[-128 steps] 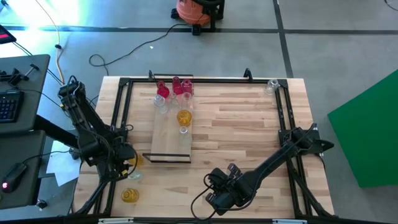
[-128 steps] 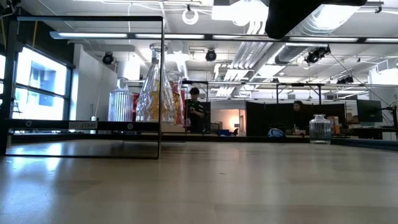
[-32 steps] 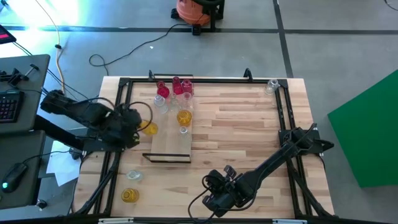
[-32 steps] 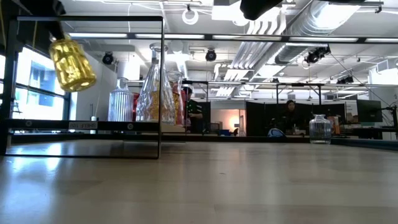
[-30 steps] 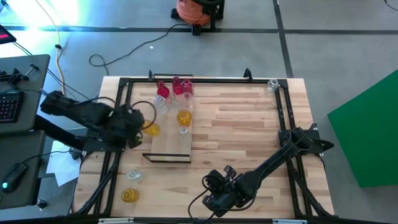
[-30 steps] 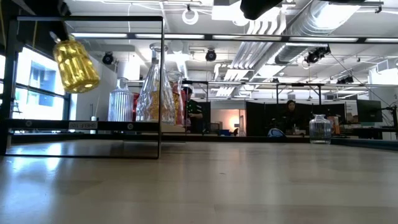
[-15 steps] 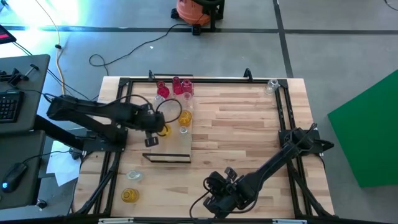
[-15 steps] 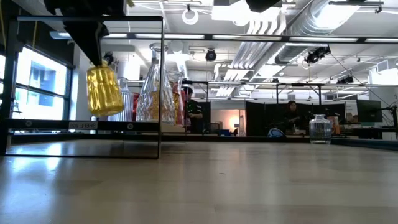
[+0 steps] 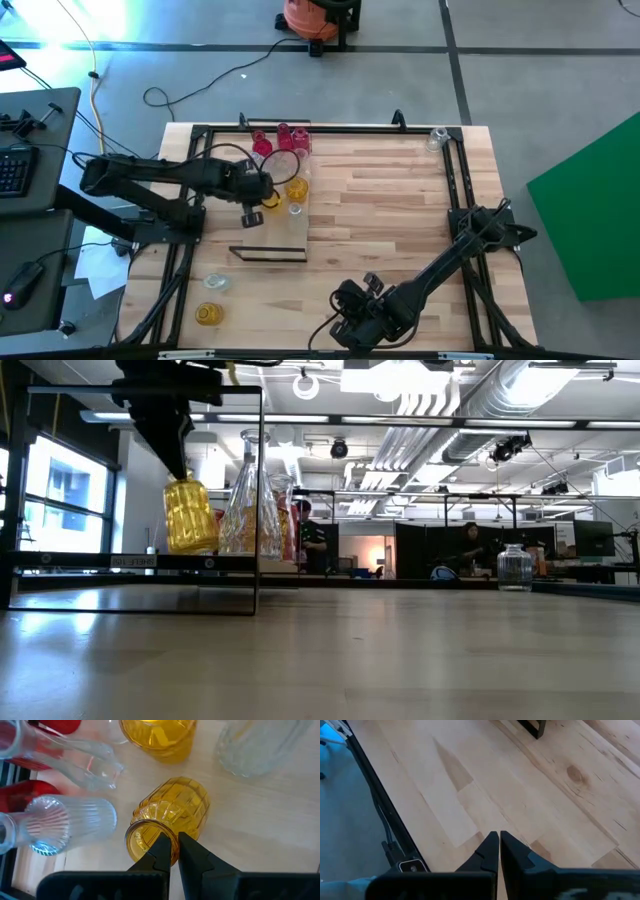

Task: Sort vases onto shelf
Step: Put the top yellow vase on the shelf aligned with the other yellow vase

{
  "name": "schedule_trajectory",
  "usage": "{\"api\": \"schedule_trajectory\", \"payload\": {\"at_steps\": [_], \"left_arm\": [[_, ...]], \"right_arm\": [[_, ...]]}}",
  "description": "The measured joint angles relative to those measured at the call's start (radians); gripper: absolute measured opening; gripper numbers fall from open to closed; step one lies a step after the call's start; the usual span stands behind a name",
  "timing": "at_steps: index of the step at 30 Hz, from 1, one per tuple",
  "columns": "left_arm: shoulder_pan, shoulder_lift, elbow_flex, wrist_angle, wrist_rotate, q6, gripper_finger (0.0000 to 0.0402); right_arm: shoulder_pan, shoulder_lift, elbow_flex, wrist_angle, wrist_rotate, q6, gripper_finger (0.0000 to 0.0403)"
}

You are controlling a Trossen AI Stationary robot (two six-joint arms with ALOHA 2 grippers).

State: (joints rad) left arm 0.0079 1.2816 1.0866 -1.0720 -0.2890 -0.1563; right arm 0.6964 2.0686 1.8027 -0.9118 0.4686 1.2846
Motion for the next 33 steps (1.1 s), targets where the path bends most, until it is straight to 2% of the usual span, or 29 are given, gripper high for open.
{"api": "schedule_trajectory", "payload": {"at_steps": [5, 33], "left_arm": [[0.030, 0.000, 0.000, 0.050, 0.012, 0.004, 0.0008], [0.079, 0.028, 0.002, 0.026, 0.010, 0.013, 0.0008]], "right_arm": [[0.000, 0.000, 0.000, 0.001, 0.000, -0.001, 0.0000], [0.000, 0.000, 0.000, 0.012, 0.000, -0.003, 0.0000]]}}
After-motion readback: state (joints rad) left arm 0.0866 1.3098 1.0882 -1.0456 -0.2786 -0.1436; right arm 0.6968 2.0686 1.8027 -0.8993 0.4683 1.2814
